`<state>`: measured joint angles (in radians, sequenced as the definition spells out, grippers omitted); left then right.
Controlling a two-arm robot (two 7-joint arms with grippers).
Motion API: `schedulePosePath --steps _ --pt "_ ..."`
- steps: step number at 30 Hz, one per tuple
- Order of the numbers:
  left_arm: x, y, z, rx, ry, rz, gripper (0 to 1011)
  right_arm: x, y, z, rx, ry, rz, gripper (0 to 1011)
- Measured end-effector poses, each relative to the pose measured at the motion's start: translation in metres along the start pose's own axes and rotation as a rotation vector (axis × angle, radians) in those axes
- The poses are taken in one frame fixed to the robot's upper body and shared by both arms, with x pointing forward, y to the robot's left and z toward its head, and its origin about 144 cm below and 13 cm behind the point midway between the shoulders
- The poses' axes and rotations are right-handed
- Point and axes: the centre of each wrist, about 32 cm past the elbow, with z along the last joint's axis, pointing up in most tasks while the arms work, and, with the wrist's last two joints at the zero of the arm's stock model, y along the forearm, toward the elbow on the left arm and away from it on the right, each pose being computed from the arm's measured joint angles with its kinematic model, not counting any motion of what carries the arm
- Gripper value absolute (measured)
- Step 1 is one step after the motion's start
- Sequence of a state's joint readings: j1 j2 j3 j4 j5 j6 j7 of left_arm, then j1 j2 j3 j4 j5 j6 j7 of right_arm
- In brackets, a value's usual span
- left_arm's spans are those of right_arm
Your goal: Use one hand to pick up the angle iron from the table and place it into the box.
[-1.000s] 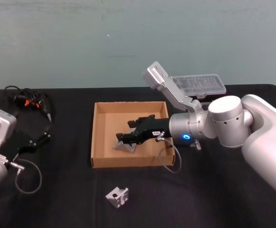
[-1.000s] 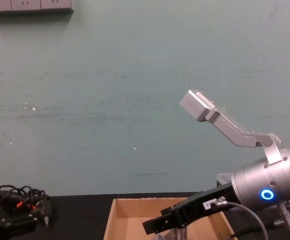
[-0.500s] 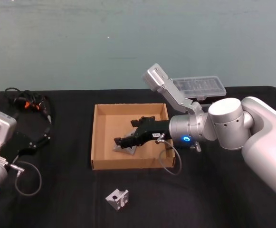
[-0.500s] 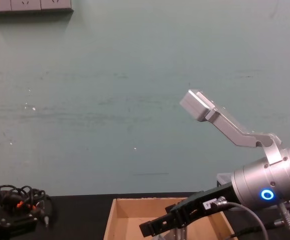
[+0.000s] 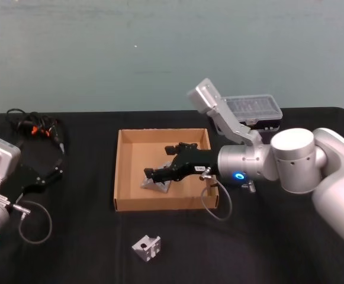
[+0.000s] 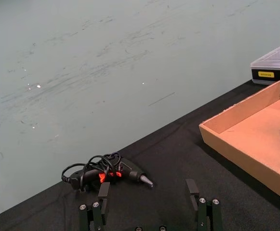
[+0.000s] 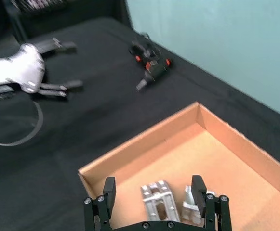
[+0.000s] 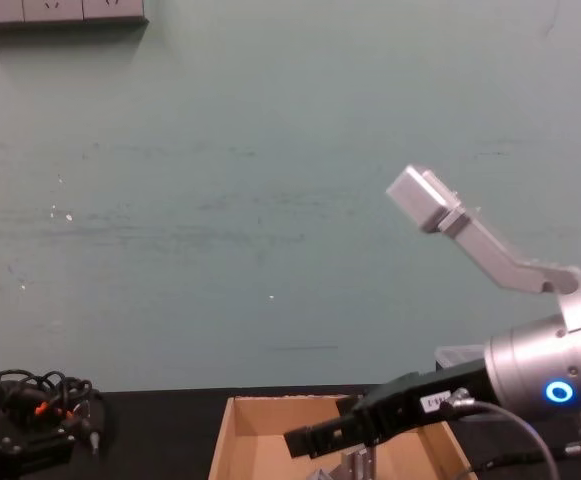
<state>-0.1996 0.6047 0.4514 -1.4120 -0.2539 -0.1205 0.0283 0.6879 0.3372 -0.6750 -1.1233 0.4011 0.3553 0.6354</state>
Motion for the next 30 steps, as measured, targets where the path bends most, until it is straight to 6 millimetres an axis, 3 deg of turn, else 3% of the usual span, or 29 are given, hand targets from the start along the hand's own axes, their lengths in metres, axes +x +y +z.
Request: schedulePosePath --steps 11,19,30 --pt "0.0 0.0 0.0 0.0 0.0 0.0 1000 -0.02 -0.025 -0.011 0.109 -0.08 0.126 1003" --pt "0.0 0.0 0.0 0.0 0.0 0.0 1000 -0.039 -0.036 -0.031 0.084 -0.15 0.245 1002" --pt "0.0 0.0 0.0 0.0 0.0 0.0 1000 -0.051 -0.042 -0.05 0.006 -0.178 0.325 1003"
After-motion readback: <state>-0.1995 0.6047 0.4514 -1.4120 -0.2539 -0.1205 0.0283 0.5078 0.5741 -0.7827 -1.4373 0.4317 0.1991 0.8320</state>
